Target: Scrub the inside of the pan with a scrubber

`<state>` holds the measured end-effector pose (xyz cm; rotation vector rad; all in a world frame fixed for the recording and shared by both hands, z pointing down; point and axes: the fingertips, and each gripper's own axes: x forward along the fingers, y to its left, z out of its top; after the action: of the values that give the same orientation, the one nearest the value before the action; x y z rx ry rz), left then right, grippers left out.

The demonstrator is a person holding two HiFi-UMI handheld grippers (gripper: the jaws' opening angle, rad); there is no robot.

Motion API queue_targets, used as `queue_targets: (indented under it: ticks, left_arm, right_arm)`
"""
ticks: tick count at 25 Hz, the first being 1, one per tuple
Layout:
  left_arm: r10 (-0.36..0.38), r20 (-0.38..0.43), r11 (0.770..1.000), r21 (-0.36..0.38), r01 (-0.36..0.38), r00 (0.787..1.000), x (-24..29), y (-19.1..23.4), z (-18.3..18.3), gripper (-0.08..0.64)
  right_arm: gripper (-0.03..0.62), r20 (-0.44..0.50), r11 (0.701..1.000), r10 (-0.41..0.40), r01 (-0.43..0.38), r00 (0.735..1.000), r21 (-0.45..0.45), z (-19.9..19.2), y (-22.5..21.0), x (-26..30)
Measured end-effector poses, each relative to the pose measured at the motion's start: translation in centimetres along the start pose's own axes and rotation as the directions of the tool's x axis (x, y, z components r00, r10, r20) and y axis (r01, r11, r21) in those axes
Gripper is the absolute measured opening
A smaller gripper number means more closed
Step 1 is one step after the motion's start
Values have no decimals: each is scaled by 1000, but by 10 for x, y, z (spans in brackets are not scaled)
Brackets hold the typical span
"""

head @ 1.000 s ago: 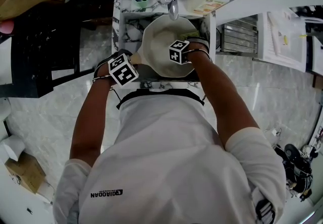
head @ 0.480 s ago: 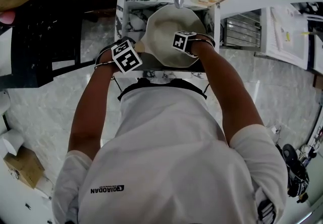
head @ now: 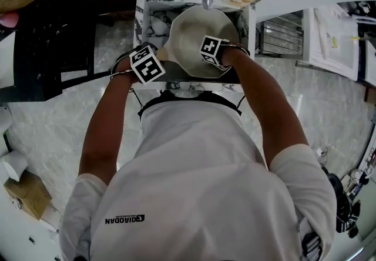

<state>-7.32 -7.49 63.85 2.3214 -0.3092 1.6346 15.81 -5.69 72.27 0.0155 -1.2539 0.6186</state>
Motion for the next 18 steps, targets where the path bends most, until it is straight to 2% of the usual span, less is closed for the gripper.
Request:
queue_targets:
  ticks: [6,12,15,18]
  left_arm:
    - [-3,-3,1000,-3,3,1000,0,0,0,207]
    - [-5,-3,1000,-7,5,1000,1,-1,-1,207]
    - [-7,-4,1000,-11,6,1000,1,-1,-1,207]
    - [-8,-5,1000,-14,8,1000,1,-2,-1,207]
  right_arm:
    - [71,89,988,152,-151,984,-16,20,31,-1]
    - [71,174,946,319,-323,932,-5,35,58,-8]
    - [71,211,913,398,-408,893,4,39,70,-15]
    - [72,233,890,442,-455,866,5,42,76,-19]
